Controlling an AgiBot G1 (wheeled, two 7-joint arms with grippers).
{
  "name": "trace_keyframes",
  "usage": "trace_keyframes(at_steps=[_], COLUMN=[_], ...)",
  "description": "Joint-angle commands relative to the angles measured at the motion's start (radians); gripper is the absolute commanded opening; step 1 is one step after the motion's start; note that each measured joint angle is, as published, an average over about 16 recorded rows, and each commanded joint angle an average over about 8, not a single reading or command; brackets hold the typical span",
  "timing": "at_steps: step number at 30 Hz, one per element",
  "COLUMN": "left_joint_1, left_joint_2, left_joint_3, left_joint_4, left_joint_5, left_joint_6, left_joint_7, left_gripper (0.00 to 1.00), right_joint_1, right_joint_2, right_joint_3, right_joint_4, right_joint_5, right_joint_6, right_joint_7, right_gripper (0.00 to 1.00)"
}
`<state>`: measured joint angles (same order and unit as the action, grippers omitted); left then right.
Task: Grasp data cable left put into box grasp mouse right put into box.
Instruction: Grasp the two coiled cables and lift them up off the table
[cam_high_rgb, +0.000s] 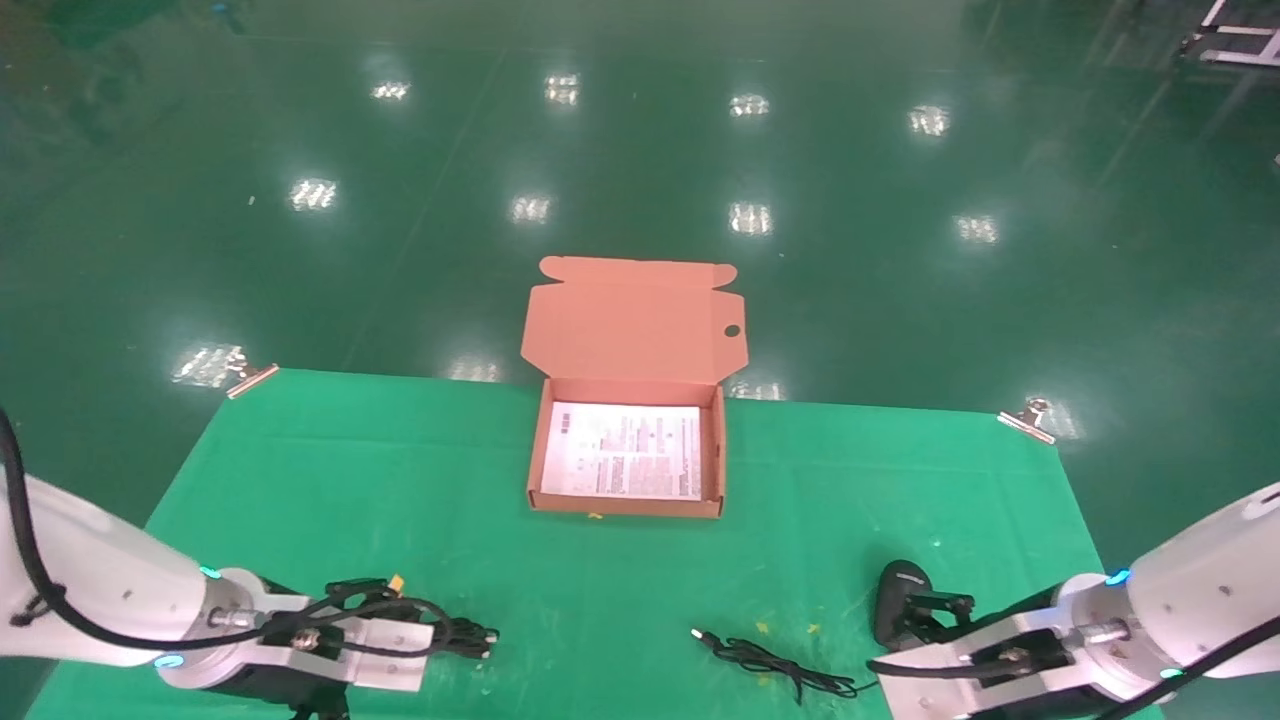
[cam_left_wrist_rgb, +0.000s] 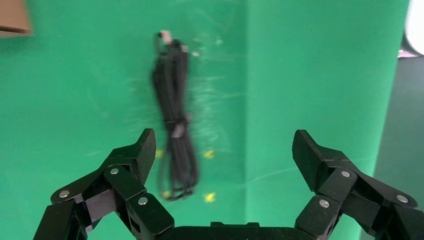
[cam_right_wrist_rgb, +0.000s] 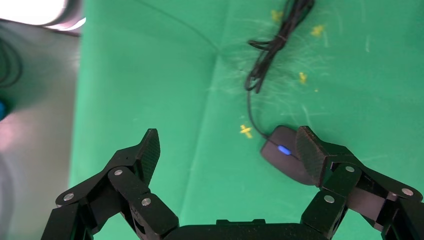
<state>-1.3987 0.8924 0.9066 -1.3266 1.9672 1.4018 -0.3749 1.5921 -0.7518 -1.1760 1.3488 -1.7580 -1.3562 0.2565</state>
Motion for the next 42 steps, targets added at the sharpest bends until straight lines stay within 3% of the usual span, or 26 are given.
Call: trace_keyframes(at_steps=[1, 9, 17, 36, 37, 38, 39, 42], left_joint_1=[0.023, 0.057, 0.051, 0.019, 0.018, 0.017, 0.016, 0.013], left_joint_2=[0.008, 0.045, 0.106, 0.177, 0.179, 0.181, 0.182, 0.186], left_joint_3=[0.012, -0.007, -0.015, -0.034, -0.033, -0.033, -0.032, -0.030], left_joint_4=[0.004, 0.099, 0.266, 0.522, 0.528, 0.533, 0.538, 0.551], left_joint_5=[0.038, 0.057, 0.081, 0.044, 0.044, 0.044, 0.044, 0.045], left_joint_6=[-0.020, -0.103, -0.177, -0.261, -0.263, -0.264, -0.266, -0.270], left_joint_7=[-0.035, -0.124, -0.145, -0.021, -0.013, -0.005, 0.002, 0.018], left_gripper=[1.00, 1.00, 1.00, 1.00, 1.00, 0.97, 0.89, 0.51], right_joint_1=[-0.021, -0.086, -0.131, -0.173, -0.174, -0.175, -0.176, -0.178], right_joint_2=[-0.004, -0.039, -0.102, -0.237, -0.243, -0.247, -0.251, -0.261], right_joint_3=[-0.004, -0.009, -0.003, -0.012, -0.012, -0.011, -0.011, -0.011], right_joint_4=[0.000, -0.024, -0.106, -0.358, -0.370, -0.381, -0.390, -0.412], right_joint_5=[-0.025, -0.101, -0.127, -0.103, -0.102, -0.100, -0.099, -0.097], right_joint_6=[0.038, 0.158, 0.254, 0.338, 0.341, 0.344, 0.347, 0.356], right_joint_7=[0.020, 0.119, 0.178, 0.076, 0.071, 0.065, 0.060, 0.048], right_gripper=[1.00, 1.00, 1.00, 1.00, 0.98, 0.89, 0.76, 0.39])
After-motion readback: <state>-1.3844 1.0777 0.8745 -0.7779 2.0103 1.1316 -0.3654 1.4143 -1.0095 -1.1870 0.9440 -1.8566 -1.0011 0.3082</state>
